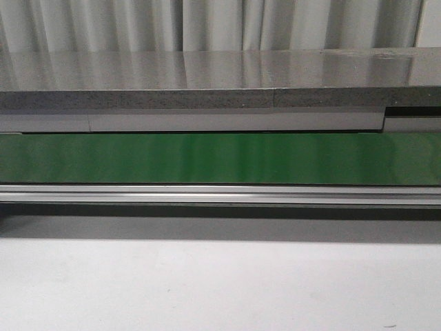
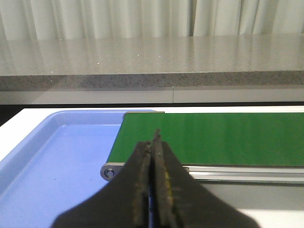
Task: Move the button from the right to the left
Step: 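Move the right gripper toward the yellow push button in the green tray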
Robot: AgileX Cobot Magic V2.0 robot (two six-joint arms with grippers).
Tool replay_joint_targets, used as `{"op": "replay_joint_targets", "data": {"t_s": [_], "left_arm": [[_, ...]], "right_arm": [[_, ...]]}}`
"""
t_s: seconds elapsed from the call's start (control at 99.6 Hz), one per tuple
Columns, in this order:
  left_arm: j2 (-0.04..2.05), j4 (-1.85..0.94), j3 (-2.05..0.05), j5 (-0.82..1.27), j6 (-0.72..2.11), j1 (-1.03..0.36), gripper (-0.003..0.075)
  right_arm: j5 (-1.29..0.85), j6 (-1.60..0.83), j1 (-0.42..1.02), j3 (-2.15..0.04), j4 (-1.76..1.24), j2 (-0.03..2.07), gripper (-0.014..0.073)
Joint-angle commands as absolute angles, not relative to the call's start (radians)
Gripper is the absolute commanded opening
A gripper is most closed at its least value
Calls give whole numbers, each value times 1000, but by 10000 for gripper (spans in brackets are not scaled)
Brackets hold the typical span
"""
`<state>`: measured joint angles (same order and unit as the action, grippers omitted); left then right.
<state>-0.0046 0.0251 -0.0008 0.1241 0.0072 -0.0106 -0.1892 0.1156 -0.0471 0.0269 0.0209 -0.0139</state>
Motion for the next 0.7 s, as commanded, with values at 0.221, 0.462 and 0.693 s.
{"op": "replay_joint_targets", "data": {"t_s": [0.221,0.462,0.693], "left_arm": [[-36,25,43,38,0,-12,-20],[-36,25,43,38,0,-12,-20],[-36,25,43,38,0,-12,-20]], "right_arm": [[-114,115,-49,13,26,-29,-67],[-114,115,-49,13,26,-29,-67],[-70,114,-49,13,31,-30,-67]]}}
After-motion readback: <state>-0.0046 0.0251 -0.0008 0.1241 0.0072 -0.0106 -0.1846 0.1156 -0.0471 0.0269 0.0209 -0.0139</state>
